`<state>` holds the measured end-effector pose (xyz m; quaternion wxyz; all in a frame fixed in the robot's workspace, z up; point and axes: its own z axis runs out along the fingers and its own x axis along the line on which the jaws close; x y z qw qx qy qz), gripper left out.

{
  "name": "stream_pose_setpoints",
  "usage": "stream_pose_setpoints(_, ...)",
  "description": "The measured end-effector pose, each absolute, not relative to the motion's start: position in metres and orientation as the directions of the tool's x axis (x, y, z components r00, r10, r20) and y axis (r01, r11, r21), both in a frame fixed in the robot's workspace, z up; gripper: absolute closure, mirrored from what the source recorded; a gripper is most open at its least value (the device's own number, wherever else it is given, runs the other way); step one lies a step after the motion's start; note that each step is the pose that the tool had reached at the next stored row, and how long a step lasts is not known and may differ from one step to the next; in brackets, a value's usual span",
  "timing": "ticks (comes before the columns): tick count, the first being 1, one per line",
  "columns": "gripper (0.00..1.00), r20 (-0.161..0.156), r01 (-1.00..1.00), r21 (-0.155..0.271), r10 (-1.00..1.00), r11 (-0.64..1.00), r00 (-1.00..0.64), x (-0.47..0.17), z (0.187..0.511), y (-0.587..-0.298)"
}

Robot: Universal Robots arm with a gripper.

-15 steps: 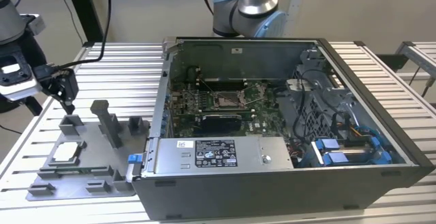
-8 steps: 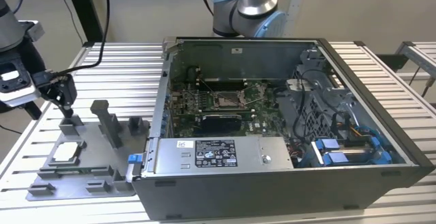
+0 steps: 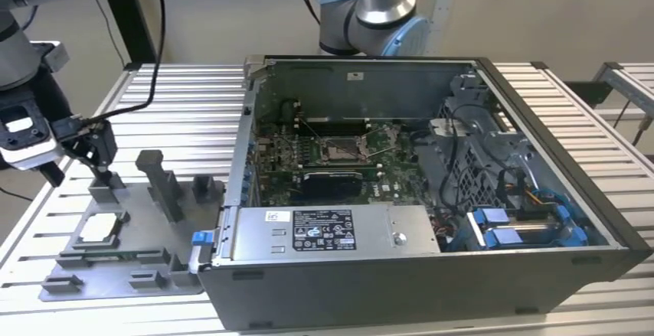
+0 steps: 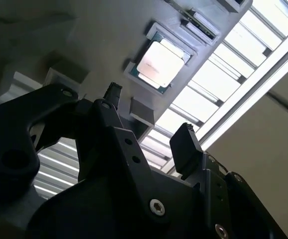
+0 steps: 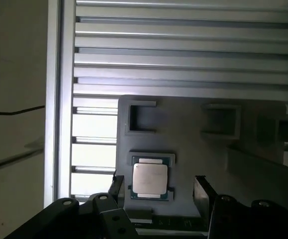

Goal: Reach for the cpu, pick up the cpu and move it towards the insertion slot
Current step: 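Pick up the cpu and move it towards the insertion slot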

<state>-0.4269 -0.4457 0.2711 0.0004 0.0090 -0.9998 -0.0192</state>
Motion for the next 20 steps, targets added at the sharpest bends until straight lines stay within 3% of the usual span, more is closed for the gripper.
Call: stream_pose_setpoints(20,0.00,0.001,-0.013,0.038,-0.013,0.999,-1.000,-0.432,0.244,-0.449)
